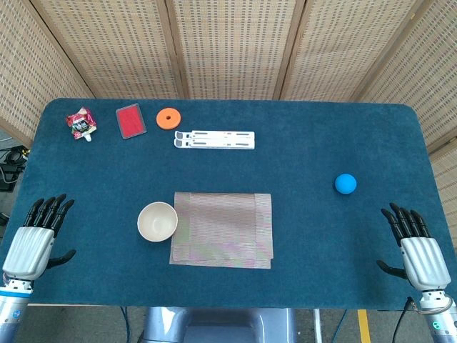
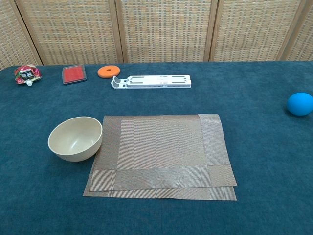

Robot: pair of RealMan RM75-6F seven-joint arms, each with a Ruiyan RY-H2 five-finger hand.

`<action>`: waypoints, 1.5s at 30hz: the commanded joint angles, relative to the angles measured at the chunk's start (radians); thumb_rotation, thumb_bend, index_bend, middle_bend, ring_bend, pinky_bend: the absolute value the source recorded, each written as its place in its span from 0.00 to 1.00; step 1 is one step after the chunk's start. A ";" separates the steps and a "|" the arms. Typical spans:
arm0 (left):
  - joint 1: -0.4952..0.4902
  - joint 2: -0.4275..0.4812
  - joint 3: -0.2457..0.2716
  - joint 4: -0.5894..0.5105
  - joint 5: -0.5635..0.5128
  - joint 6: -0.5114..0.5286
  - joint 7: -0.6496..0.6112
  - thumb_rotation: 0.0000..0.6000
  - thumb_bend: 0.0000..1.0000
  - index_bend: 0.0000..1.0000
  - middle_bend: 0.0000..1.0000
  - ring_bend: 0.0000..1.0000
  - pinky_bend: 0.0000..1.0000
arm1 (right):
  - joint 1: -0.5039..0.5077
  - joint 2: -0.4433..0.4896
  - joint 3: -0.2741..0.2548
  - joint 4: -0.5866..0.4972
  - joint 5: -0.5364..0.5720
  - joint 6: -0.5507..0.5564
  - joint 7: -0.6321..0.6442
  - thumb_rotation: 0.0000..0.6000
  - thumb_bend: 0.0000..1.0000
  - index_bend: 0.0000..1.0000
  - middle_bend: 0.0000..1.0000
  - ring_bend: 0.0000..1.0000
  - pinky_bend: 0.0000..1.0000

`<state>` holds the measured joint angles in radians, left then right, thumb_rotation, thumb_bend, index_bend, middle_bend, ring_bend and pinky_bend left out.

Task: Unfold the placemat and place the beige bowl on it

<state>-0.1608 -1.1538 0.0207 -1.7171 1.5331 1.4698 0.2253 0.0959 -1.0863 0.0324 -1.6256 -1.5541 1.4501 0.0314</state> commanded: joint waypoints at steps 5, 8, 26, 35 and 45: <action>-0.001 -0.006 -0.003 0.002 -0.002 -0.014 0.002 1.00 0.05 0.07 0.00 0.00 0.00 | 0.000 0.003 -0.002 -0.003 -0.001 -0.001 0.006 1.00 0.06 0.00 0.00 0.00 0.00; -0.003 -0.012 -0.005 0.001 0.000 -0.020 0.004 1.00 0.05 0.07 0.00 0.00 0.00 | 0.000 0.005 -0.001 -0.004 -0.002 0.002 0.010 1.00 0.06 0.00 0.00 0.00 0.00; -0.114 -0.218 -0.034 0.121 -0.047 -0.222 0.077 1.00 0.26 0.40 0.00 0.00 0.00 | 0.002 0.021 0.006 -0.005 0.019 -0.008 0.048 1.00 0.06 0.00 0.00 0.00 0.00; -0.189 -0.354 -0.066 0.186 -0.075 -0.300 0.169 1.00 0.31 0.45 0.00 0.00 0.00 | 0.004 0.025 0.008 -0.002 0.026 -0.015 0.062 1.00 0.06 0.00 0.00 0.00 0.00; -0.244 -0.431 -0.079 0.238 -0.129 -0.373 0.239 1.00 0.39 0.51 0.00 0.00 0.00 | 0.002 0.039 0.014 0.000 0.031 -0.009 0.101 1.00 0.06 0.00 0.00 0.00 0.00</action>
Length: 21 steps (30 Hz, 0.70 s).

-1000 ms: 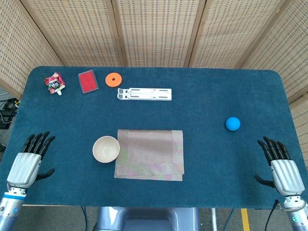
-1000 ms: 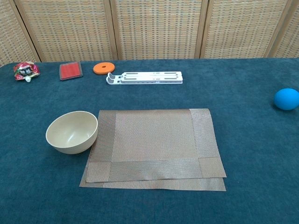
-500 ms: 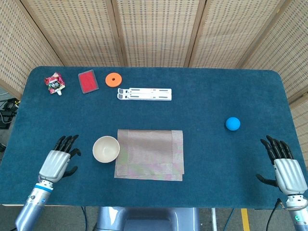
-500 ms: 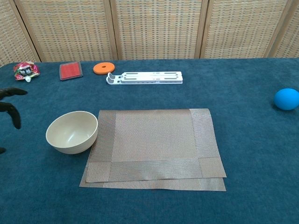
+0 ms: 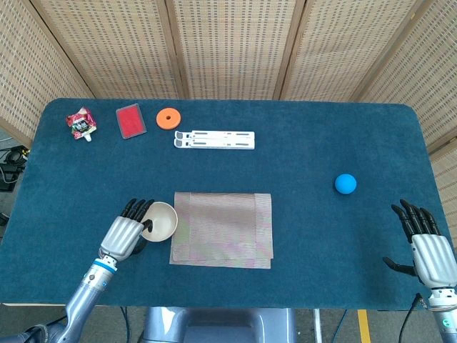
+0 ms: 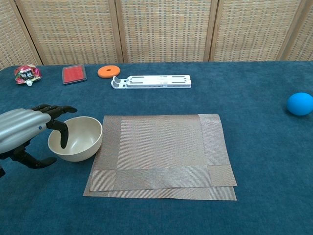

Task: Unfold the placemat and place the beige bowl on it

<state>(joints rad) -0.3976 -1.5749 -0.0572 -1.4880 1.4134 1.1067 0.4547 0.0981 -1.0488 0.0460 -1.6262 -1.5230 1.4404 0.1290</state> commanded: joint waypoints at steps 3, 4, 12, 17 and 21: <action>-0.019 -0.039 0.000 0.038 -0.032 -0.027 0.028 1.00 0.46 0.56 0.00 0.00 0.00 | -0.001 0.006 0.000 0.000 -0.002 0.001 0.016 1.00 0.06 0.00 0.00 0.00 0.00; -0.021 -0.046 0.000 0.047 -0.035 -0.027 0.027 1.00 0.48 0.58 0.00 0.00 0.00 | -0.001 0.007 0.000 0.000 -0.002 0.001 0.018 1.00 0.06 0.00 0.00 0.00 0.00; -0.017 -0.057 -0.001 0.098 -0.012 0.023 -0.031 1.00 0.56 0.71 0.00 0.00 0.00 | -0.001 0.009 0.000 0.001 -0.005 0.004 0.026 1.00 0.06 0.00 0.00 0.00 0.00; 0.011 0.030 -0.006 0.105 0.014 0.095 -0.108 1.00 0.56 0.69 0.00 0.00 0.00 | -0.003 0.011 -0.001 -0.001 -0.007 0.007 0.029 1.00 0.06 0.00 0.00 0.00 0.00; 0.038 0.099 -0.003 0.132 0.010 0.125 -0.165 1.00 0.55 0.69 0.00 0.00 0.00 | -0.003 0.011 -0.002 -0.003 -0.009 0.007 0.025 1.00 0.06 0.00 0.00 0.00 0.00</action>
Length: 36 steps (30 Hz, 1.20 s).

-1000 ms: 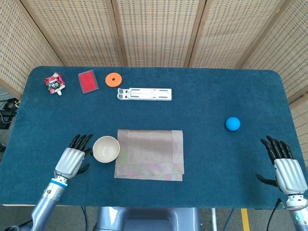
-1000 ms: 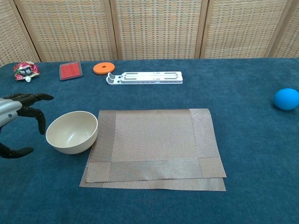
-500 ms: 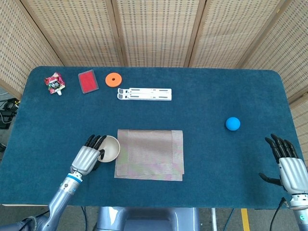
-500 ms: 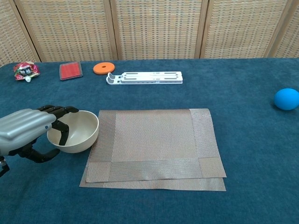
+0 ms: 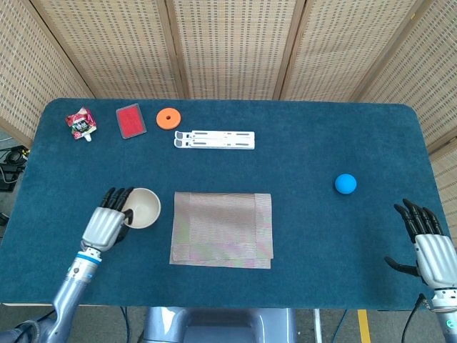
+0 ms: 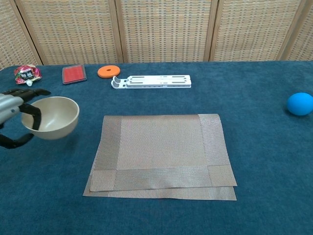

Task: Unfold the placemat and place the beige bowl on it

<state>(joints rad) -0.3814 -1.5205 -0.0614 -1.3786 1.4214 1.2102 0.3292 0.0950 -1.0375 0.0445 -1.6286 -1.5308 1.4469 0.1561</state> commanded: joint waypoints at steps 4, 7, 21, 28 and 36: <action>0.042 0.083 0.005 0.068 -0.010 0.033 -0.078 1.00 0.55 0.69 0.00 0.00 0.00 | 0.000 -0.003 -0.004 -0.004 -0.007 0.001 -0.012 1.00 0.06 0.00 0.00 0.00 0.00; 0.055 0.100 0.010 0.115 -0.020 0.031 -0.108 1.00 0.55 0.68 0.00 0.00 0.00 | 0.000 -0.005 -0.006 -0.006 -0.010 0.000 -0.021 1.00 0.06 0.00 0.00 0.00 0.00; 0.103 0.061 0.027 0.338 -0.131 -0.090 -0.189 1.00 0.10 0.40 0.00 0.00 0.00 | -0.002 -0.010 -0.006 -0.010 -0.008 0.005 -0.041 1.00 0.06 0.00 0.00 0.00 0.00; 0.103 0.118 0.001 0.229 -0.092 -0.012 -0.205 1.00 0.06 0.34 0.00 0.00 0.00 | -0.002 -0.011 -0.004 -0.008 -0.006 0.005 -0.042 1.00 0.06 0.00 0.00 0.00 0.00; 0.085 0.201 0.003 -0.042 0.014 0.071 -0.166 1.00 0.06 0.38 0.00 0.00 0.00 | -0.004 -0.007 -0.003 -0.011 -0.007 0.009 -0.037 1.00 0.06 0.00 0.00 0.00 0.00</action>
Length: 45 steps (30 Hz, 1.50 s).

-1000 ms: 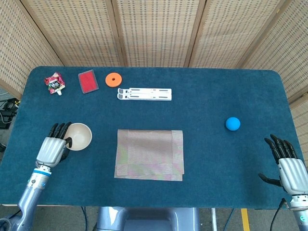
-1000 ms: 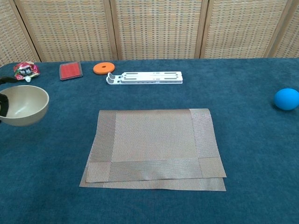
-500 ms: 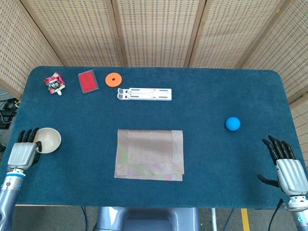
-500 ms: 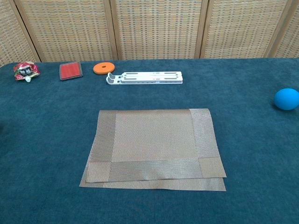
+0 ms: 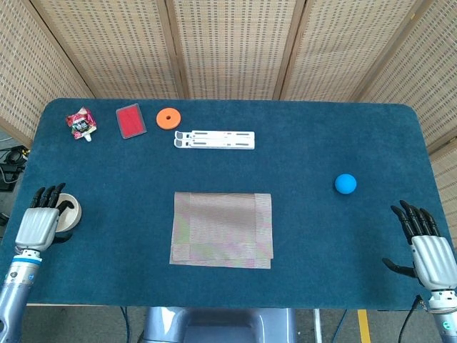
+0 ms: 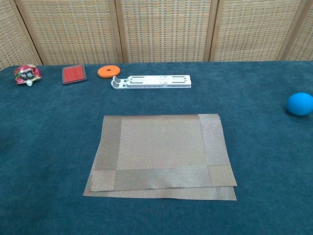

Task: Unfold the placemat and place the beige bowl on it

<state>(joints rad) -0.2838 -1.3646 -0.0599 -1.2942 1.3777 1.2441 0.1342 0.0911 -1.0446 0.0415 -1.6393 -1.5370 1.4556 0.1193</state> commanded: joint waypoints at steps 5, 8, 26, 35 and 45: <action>-0.044 0.038 0.018 -0.264 0.081 -0.003 0.123 1.00 0.15 0.41 0.00 0.00 0.00 | -0.002 0.004 0.000 -0.003 -0.001 0.004 0.004 1.00 0.06 0.00 0.00 0.00 0.00; -0.071 -0.012 0.038 -0.320 0.084 -0.054 0.199 1.00 0.23 0.43 0.00 0.00 0.00 | -0.004 0.009 0.000 -0.005 0.001 0.005 0.009 1.00 0.06 0.01 0.00 0.00 0.00; -0.129 -0.270 0.083 -0.348 0.028 -0.159 0.517 1.00 0.23 0.24 0.00 0.00 0.00 | -0.004 0.031 0.011 0.002 0.020 -0.003 0.078 1.00 0.06 0.01 0.00 0.00 0.00; -0.150 -0.294 0.060 -0.331 -0.022 -0.173 0.544 1.00 0.23 0.24 0.00 0.00 0.00 | -0.004 0.033 0.011 0.000 0.020 -0.004 0.082 1.00 0.06 0.01 0.00 0.00 0.00; -0.172 -0.326 0.058 -0.303 -0.065 -0.186 0.586 1.00 0.23 0.24 0.00 0.00 0.00 | -0.005 0.036 0.012 0.000 0.022 -0.004 0.088 1.00 0.06 0.01 0.00 0.00 0.00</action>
<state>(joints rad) -0.4536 -1.6882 -0.0024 -1.5994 1.3157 1.0580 0.7164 0.0865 -1.0091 0.0536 -1.6393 -1.5152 1.4512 0.2070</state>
